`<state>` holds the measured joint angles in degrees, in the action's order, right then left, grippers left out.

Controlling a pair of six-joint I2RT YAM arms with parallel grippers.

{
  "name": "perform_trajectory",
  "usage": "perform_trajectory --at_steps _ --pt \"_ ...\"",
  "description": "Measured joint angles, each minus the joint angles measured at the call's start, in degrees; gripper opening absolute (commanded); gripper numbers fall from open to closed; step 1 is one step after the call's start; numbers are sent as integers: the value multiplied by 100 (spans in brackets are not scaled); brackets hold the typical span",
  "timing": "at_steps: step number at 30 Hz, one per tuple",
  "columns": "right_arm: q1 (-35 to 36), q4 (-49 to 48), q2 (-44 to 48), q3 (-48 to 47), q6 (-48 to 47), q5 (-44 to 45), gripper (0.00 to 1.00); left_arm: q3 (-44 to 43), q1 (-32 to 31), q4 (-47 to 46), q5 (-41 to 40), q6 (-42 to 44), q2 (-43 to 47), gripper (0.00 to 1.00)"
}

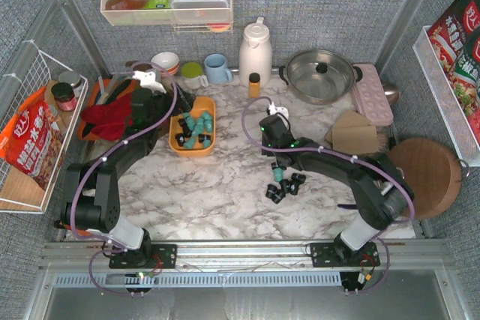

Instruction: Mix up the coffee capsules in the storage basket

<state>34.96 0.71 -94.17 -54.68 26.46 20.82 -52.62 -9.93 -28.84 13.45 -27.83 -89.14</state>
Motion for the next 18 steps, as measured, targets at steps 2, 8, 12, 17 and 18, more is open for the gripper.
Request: perform_trajectory --at_steps 2,8,12,17,18 --pt "7 -4 374 101 -120 -87 13 33 -138 -39 2 229 44 99" --pt "9 -428 1805 704 -433 -855 13 664 -894 -680 380 1668 361 99" --pt "26 -905 2579 1003 -566 -1679 13 1244 -1386 -1233 1185 2771 560 99" --pt "111 -1316 3257 1318 -599 -2350 13 1963 -1781 -2138 2114 3873 717 99" --pt "140 -1408 3344 1360 -599 -2439 13 2057 -1875 -2271 2269 4054 737 99"
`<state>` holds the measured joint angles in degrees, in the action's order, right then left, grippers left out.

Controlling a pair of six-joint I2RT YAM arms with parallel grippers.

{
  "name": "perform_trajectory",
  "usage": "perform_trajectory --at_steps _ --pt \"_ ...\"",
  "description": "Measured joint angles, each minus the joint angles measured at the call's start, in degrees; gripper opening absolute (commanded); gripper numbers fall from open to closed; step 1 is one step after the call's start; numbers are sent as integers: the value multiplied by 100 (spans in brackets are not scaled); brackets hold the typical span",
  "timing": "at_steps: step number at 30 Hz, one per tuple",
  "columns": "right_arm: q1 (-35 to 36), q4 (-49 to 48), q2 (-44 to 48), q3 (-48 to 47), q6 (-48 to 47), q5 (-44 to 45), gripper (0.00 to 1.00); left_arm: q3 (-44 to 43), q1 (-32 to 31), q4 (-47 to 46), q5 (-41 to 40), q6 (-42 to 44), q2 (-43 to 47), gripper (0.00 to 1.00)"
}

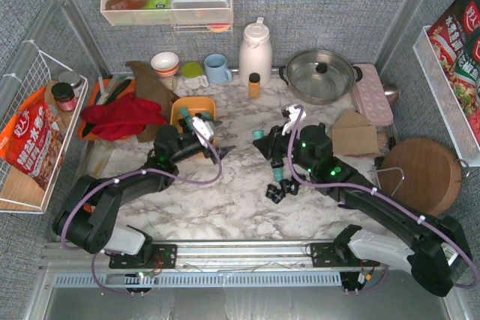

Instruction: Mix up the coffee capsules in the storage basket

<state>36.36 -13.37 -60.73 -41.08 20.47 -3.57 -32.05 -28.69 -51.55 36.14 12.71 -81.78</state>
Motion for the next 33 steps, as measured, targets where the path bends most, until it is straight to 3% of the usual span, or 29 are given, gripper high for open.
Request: perform_trajectory --at_steps 7,18,20,24,27,33 --pt "240 -229 70 52 90 -310 13 310 -507 -822 341 671 162 99" --pt "691 -470 -693 -275 195 -417 14 393 -815 -1056 494 1005 376 99" --pt "739 -490 -761 -315 199 -417 15 400 -831 -1051 514 1051 398 95" --pt "789 -498 -807 -363 214 -413 24 422 -866 -1049 581 1130 461 71" --pt "822 -498 -809 -367 216 -339 31 444 -870 -1045 584 1182 501 59" --pt "831 -498 -789 -409 275 -258 51 474 -885 -1003 540 1357 551 50"
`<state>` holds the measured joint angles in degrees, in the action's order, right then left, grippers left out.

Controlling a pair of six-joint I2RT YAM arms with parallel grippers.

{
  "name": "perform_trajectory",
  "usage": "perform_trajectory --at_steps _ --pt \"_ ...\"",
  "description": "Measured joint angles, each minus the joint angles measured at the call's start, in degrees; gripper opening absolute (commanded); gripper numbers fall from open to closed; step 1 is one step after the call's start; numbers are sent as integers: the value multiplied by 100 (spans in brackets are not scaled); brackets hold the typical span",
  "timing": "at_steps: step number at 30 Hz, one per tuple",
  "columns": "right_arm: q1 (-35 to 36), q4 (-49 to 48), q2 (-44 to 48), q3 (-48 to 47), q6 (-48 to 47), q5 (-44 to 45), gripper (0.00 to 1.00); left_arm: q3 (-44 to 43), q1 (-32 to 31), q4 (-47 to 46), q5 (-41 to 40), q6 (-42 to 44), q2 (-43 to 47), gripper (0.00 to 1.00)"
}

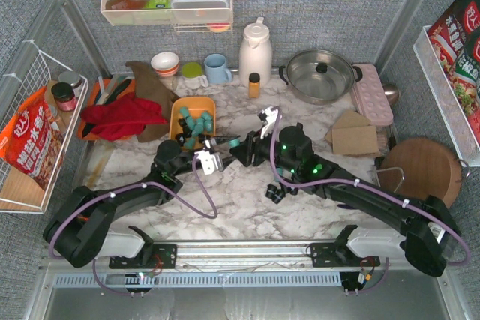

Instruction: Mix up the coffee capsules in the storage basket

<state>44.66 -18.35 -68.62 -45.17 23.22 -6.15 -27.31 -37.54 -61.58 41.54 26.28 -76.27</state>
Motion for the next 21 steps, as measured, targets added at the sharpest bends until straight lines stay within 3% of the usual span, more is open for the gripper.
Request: perform_trajectory --at_steps 11,21 --pt "4 1259 544 -354 -398 796 64 42 262 -98 -903 -315 -39 48" --pt "0 2308 1115 -356 -815 1862 65 -723 1792 343 -2114 -1082 -1104 50"
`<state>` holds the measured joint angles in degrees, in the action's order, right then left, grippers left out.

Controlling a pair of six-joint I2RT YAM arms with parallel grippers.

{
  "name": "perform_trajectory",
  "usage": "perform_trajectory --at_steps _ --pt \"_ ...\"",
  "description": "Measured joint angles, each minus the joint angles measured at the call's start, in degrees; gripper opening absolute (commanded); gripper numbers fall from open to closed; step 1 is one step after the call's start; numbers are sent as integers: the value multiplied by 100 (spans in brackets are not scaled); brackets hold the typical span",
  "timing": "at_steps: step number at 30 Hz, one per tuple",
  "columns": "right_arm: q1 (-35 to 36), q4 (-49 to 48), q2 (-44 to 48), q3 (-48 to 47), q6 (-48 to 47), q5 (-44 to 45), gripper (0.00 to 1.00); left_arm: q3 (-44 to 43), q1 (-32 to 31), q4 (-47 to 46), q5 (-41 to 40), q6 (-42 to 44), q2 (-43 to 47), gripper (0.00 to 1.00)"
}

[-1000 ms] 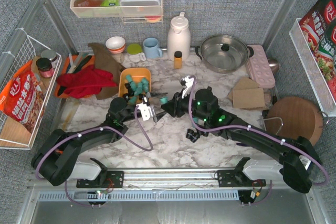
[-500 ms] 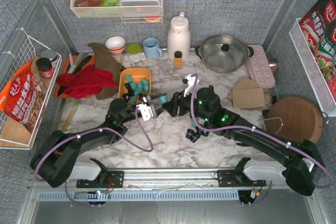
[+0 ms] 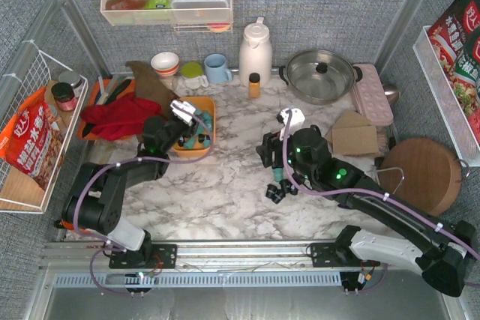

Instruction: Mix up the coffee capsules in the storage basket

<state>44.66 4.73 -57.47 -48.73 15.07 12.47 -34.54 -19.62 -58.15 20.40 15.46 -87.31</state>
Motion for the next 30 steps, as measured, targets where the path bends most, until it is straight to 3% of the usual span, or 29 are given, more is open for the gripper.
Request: perform_trajectory --at_steps 4,8,9,16,30 --pt "0 282 -28 42 -70 284 65 -146 439 214 -188 -293 -380 66" --pt "-4 522 -205 61 -151 498 66 -319 533 380 -179 -562 -636 97" --pt "-4 568 -262 70 -151 531 66 -374 560 431 -186 -634 -693 99" --pt "-7 940 -872 26 -192 678 66 -557 743 688 -236 -1123 -905 99" --pt "-24 1554 -2251 7 439 1003 54 -798 761 942 -675 -2476 -151 99"
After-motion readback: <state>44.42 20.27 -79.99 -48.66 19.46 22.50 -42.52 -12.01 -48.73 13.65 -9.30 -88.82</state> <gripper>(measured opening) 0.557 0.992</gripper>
